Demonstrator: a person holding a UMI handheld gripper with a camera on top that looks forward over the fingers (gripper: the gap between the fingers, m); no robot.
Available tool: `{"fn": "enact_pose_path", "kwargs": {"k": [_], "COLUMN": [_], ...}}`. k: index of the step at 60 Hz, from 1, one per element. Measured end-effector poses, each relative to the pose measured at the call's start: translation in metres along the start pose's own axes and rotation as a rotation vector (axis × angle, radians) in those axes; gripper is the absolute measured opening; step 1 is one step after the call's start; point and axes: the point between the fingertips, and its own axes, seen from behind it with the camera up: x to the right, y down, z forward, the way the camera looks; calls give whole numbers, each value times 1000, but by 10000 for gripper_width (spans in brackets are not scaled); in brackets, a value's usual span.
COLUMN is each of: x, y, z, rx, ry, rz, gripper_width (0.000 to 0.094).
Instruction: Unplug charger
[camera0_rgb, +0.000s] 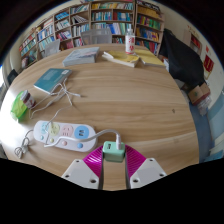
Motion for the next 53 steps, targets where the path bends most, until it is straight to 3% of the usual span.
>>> {"fn": "enact_pose_path", "kwargs": {"k": [7, 16, 24, 30, 53], "x": [7, 7, 12, 8, -14], "y": [12, -1, -8, -14, 57], "z": [15, 26, 21, 1, -144], "rx": [-44, -10, 11, 42, 109], "ry": [50, 83, 137, 150, 122], "rz": [-37, -70, -118, -114, 0], "gripper_width": [314, 367, 678, 843, 842]}}
